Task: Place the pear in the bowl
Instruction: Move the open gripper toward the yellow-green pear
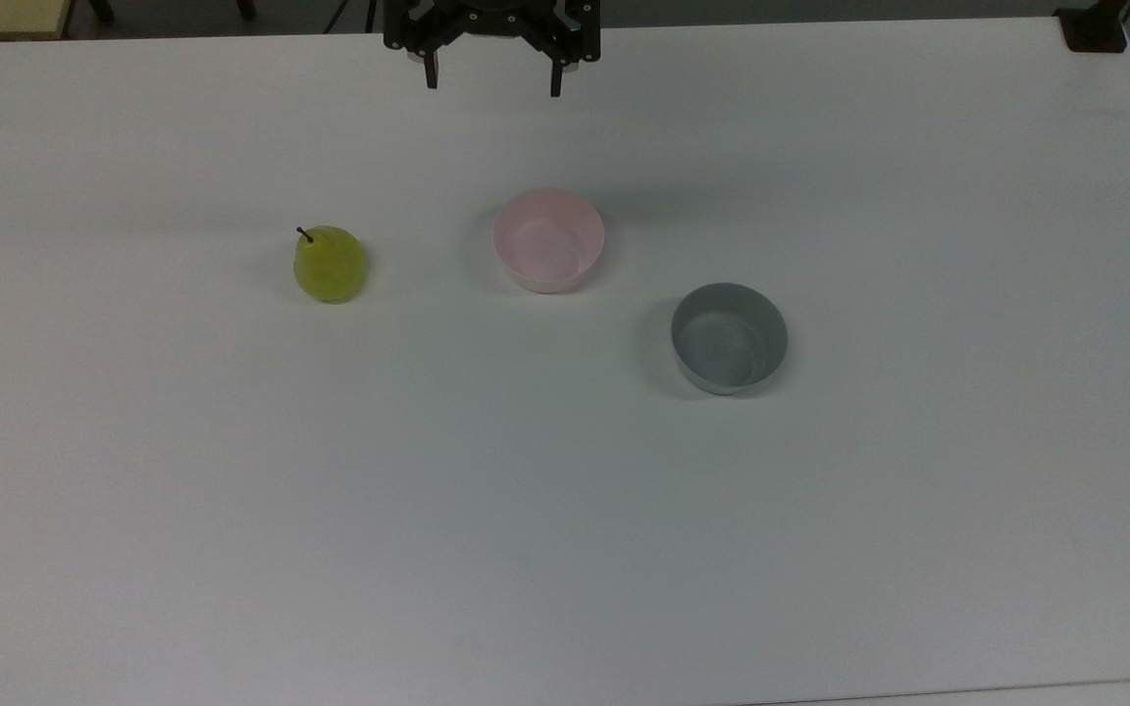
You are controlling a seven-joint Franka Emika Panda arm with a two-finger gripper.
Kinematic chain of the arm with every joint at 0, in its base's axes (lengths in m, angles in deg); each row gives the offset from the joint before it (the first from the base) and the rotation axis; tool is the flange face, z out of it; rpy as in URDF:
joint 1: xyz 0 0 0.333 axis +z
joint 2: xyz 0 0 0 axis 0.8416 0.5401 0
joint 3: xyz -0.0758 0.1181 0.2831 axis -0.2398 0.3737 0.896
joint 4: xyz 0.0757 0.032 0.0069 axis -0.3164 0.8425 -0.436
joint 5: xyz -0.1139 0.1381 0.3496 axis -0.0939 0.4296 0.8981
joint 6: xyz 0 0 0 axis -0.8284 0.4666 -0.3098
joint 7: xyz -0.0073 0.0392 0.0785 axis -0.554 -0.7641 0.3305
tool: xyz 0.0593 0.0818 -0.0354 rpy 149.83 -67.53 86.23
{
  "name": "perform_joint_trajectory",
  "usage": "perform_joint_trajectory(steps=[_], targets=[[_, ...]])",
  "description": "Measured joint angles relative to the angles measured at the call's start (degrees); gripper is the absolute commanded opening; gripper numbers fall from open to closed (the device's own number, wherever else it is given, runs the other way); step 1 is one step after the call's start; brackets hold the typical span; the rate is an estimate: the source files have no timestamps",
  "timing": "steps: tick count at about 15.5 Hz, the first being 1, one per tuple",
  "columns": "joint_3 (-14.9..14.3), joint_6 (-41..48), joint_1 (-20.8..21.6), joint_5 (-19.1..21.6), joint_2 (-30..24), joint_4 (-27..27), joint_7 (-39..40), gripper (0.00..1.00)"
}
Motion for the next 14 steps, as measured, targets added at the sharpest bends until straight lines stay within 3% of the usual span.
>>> perform_joint_trajectory(steps=[6,14], targets=[[-0.3,0.3,-5.1,0.0,-0.1,0.0,-0.6,1.0],[-0.2,0.3,-4.9,1.9,-0.1,0.0,-0.7,1.0]])
